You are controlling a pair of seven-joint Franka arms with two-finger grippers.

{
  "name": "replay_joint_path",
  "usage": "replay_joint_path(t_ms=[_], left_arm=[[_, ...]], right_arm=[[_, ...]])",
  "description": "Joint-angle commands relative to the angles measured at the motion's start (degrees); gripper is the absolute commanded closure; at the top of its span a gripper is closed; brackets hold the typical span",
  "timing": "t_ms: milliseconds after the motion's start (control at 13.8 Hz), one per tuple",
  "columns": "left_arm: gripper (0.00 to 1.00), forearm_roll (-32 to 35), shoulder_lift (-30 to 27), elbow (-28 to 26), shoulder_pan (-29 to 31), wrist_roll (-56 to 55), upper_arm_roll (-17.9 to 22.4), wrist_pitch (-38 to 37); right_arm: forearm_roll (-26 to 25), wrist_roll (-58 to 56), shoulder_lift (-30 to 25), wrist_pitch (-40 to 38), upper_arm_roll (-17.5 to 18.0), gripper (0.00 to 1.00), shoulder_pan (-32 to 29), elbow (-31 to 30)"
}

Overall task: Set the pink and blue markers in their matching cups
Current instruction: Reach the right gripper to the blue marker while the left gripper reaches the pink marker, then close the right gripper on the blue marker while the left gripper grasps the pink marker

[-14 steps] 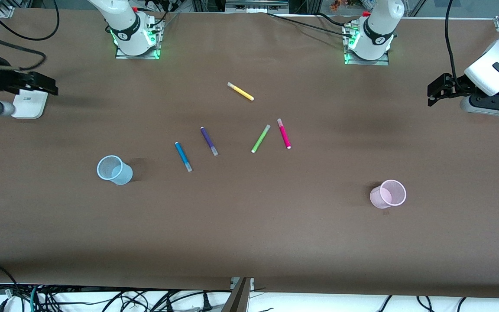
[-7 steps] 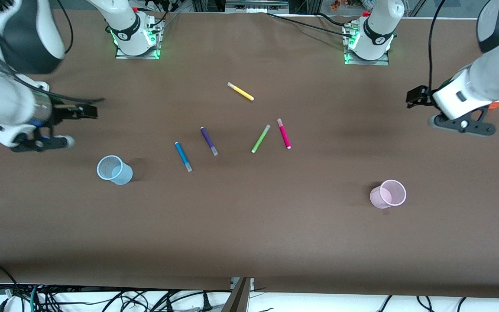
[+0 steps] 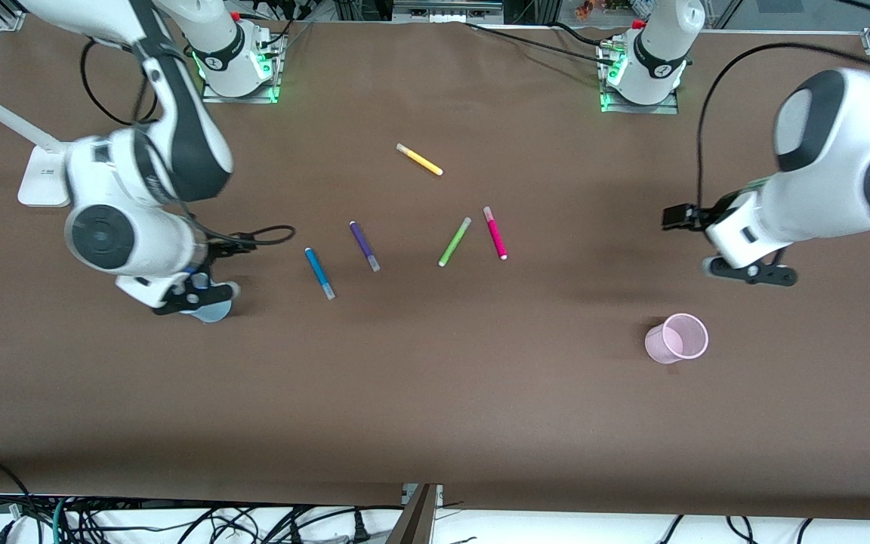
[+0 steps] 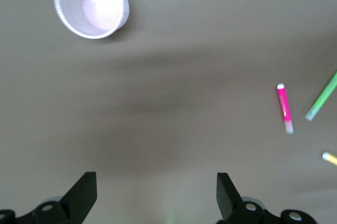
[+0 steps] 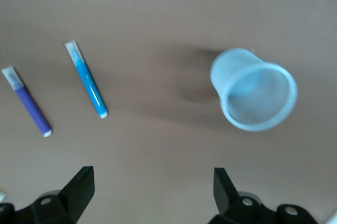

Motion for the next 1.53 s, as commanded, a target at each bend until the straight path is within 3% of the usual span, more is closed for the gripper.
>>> replay_joint_path(t_ms=[0,364,509,727,1236,1309,1382,1455], left_arm=[[0.0,-0.9,1.1,-4.4,-7.5,-9.7,0.4,5.7],[0.0,-0.3,2.0,-19.0,-15.9,-16.1,0.4,27.6],[0.0,-0.3,2.7,-22.4,-18.8,-18.9,0.4,34.4],[0.0,-0.2,8.1,-23.3,-24.2,-27.7,0.5,44.5],[0.0,-0.1,12.7,-23.8,-31.0,-35.6,0.5,49.3],[0.0,-0.1,13.1,-24.1,-31.5,-36.0,0.5,49.4],[0.08,-0.1,13.9,-24.1,-31.8,-36.1,0.5,49.4],[0.14,-0.1,14.2,-24.0,-31.9,-36.1,0.4,49.4]], right_arm=[[1.5,0.0,-0.8,7.2,0.8,0.0,2.0,-5.9],[2.0,0.4,4.7,18.8,1.4,0.0,5.8,-9.7],[2.0,1.2,6.6,22.2,1.4,0.0,8.0,-10.2],[2.0,2.7,9.3,26.5,1.4,0.0,9.0,-10.3],[1.7,2.7,12.7,34.0,1.4,0.0,9.3,-10.2],[1.7,2.7,12.9,35.0,1.4,0.1,9.1,-10.2],[1.7,2.7,13.1,35.3,1.4,0.25,9.0,-10.2],[1.7,2.6,13.1,35.5,1.3,0.46,8.9,-10.2]])
